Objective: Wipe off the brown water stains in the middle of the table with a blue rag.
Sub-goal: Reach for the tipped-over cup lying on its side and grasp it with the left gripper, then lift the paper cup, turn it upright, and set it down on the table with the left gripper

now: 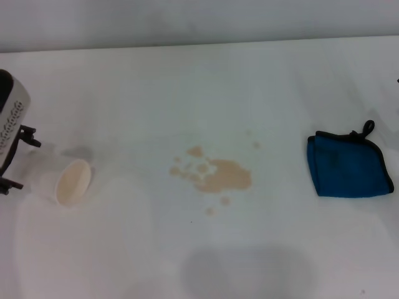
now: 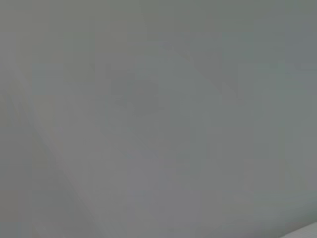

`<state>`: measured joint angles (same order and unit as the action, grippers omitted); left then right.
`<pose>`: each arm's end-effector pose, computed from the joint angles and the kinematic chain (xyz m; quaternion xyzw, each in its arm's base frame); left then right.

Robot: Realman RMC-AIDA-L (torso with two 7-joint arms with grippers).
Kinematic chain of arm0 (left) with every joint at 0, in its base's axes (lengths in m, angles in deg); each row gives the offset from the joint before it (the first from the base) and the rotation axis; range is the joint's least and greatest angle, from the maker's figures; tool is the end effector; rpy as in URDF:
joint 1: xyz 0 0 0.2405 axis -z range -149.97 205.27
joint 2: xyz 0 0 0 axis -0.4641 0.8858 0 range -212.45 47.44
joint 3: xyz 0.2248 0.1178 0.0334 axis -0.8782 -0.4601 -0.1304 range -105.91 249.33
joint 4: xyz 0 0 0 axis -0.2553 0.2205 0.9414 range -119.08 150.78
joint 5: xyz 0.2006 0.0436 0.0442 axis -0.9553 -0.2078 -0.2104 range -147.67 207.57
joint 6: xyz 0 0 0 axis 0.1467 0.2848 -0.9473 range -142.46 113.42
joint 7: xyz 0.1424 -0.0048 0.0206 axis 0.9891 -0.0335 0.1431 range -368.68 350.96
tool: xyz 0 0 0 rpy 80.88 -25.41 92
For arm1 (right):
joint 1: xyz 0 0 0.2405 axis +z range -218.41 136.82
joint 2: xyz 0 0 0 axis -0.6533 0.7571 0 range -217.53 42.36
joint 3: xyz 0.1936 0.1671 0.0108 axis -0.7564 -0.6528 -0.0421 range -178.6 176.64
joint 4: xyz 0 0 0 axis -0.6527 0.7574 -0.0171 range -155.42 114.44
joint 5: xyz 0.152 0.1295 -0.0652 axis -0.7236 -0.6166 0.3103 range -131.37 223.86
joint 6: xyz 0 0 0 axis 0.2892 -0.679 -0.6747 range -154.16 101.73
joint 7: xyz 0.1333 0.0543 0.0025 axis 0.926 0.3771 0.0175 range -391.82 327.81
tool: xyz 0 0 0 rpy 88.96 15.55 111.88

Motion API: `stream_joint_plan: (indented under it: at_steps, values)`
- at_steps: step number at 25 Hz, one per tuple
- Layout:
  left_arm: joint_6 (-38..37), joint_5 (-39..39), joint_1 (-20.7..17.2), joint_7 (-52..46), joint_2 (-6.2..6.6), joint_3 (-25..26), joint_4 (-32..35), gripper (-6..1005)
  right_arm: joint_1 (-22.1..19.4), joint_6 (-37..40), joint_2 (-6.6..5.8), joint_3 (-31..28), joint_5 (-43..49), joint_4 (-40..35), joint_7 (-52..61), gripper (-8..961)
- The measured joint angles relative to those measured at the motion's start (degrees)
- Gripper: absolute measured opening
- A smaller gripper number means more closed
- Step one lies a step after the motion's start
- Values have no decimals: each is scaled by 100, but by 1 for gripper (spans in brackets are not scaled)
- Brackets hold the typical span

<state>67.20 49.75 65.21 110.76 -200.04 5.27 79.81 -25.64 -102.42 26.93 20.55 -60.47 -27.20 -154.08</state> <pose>-0.2466 0.3857 0.0330 -0.9047 0.2742 0.3218 0.0525 0.4005 0.2636 0.0488 -0.6208 0.4278 0.4250 0.5009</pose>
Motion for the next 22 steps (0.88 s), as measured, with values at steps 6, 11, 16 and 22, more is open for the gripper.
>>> stream_joint_plan:
  at_steps: [6,11,16,22]
  values:
    - [-423,110,-25,101,-61,-21,-227,846,39,23,0,0,12,-7,18,840]
    - [-617,210,14,229,-68,-27,-417,846,48,53,0,-7,12,-11,18,841]
    - [-863,252,80,386,-77,-92,-633,846,55,104,0,-19,11,-40,18,841]
    - [-1168,328,178,592,-77,-173,-988,845,58,133,0,-2,10,-76,17,841]
